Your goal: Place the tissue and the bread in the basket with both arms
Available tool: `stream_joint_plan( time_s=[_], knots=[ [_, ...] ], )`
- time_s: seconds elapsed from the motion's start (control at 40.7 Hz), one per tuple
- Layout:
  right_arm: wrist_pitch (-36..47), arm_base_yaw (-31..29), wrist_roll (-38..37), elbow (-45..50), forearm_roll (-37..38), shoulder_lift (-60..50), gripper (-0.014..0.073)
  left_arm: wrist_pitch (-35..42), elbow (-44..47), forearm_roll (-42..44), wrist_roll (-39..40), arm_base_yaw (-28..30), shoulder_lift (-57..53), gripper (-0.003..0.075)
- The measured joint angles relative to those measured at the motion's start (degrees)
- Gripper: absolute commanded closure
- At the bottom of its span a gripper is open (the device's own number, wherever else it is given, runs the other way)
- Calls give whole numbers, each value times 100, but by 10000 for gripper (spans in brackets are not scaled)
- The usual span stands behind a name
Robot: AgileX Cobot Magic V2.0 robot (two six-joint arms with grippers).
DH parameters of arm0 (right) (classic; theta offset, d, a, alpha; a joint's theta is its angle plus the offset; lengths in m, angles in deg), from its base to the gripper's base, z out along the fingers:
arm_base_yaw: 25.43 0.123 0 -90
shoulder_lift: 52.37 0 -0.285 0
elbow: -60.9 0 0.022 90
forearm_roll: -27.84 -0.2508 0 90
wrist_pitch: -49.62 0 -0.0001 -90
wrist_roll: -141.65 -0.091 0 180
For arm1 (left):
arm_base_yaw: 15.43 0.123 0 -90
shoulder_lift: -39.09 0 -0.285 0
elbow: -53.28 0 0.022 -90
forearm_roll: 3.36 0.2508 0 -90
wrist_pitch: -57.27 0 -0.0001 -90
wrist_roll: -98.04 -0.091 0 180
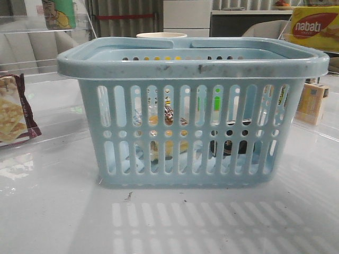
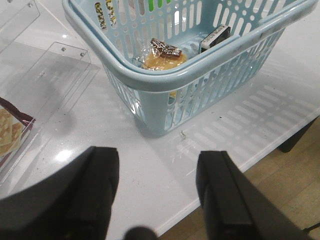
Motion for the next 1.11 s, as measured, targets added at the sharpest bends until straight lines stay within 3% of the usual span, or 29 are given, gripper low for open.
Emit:
stream_joint_plan(
  time_s=[0.098, 0.319, 0.393, 1.106],
  knots=[
    [-65, 0, 0, 0, 11, 0, 165, 0, 0, 0, 0, 0, 0, 354],
    [-303, 0, 0, 0, 47, 0, 477, 0, 0, 0, 9, 0, 0, 594],
    [-303, 0, 0, 0, 47, 0, 547, 0, 0, 0, 9, 0, 0, 628],
    [-306, 0, 0, 0, 47, 0, 537, 172, 184, -15, 9, 109, -145, 629]
  ],
)
